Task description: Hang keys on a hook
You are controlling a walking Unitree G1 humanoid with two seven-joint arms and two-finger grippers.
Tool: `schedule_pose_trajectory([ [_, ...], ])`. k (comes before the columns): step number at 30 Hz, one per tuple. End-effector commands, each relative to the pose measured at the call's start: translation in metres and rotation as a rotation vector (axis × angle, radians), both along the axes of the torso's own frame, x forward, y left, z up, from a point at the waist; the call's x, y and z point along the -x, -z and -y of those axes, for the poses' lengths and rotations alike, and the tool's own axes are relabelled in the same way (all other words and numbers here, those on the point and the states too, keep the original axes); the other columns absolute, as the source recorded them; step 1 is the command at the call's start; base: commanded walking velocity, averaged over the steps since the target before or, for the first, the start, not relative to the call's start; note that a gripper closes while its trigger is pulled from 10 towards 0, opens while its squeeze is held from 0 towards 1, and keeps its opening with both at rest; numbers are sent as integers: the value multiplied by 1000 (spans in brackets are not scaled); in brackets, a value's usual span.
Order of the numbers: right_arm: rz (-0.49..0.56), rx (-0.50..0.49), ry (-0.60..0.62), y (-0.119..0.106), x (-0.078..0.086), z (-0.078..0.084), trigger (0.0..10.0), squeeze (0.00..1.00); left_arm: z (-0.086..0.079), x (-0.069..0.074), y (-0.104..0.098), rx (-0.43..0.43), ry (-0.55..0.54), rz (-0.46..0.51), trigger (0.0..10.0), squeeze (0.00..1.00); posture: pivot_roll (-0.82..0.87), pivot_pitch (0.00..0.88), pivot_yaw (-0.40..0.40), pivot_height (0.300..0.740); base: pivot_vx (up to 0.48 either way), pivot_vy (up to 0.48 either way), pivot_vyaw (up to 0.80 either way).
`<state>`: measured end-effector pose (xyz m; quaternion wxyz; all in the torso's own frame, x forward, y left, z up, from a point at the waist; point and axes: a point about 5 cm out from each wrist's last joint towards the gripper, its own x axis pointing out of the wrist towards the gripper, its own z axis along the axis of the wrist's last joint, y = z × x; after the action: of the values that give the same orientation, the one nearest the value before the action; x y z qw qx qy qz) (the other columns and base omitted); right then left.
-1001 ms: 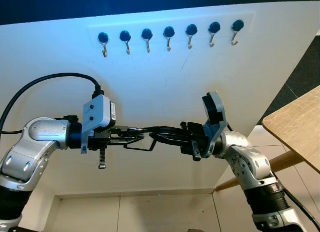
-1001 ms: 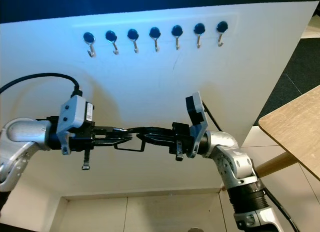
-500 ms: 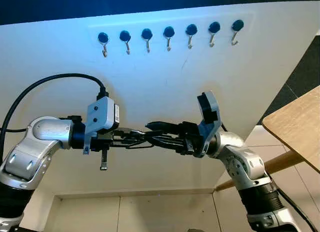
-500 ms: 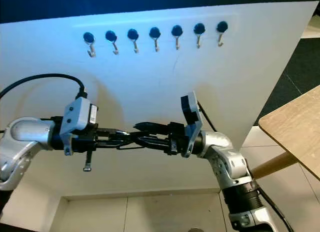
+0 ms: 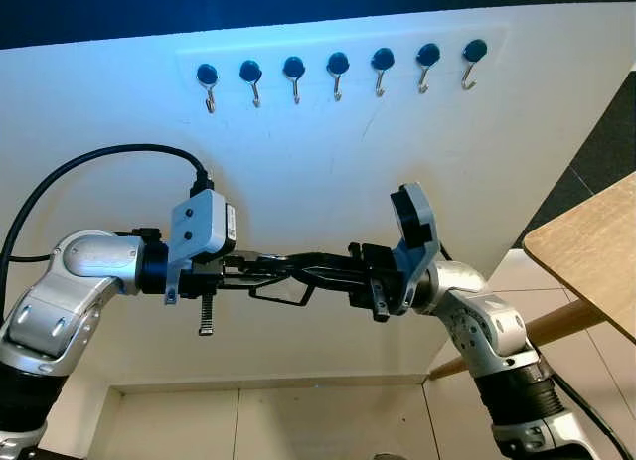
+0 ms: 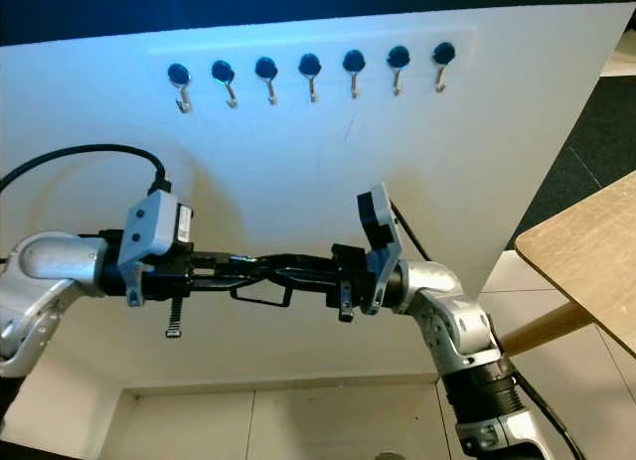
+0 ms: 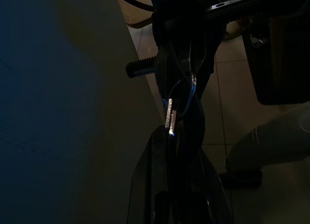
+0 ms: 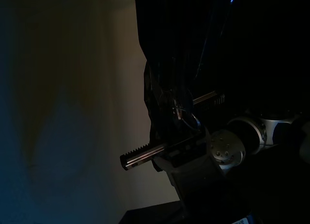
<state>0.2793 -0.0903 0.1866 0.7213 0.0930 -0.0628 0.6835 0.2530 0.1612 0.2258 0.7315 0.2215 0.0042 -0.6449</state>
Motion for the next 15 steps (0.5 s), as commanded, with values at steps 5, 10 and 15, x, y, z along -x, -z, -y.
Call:
schedule_pose_trajectory([
  [5,11,-34,32,-4,-1,-1,0,0,3,2,0,-3,35,-12,10000,0,-73,77,90,740,0,0,0],
  [10,12,-43,36,-5,-1,-1,0,0,3,2,-2,22,42,-32,10000,1000,-75,79,92,740,0,0,0],
  [15,13,-59,38,-7,-1,-1,0,0,2,2,-3,26,36,-17,10000,1000,-76,83,93,740,0,0,0],
])
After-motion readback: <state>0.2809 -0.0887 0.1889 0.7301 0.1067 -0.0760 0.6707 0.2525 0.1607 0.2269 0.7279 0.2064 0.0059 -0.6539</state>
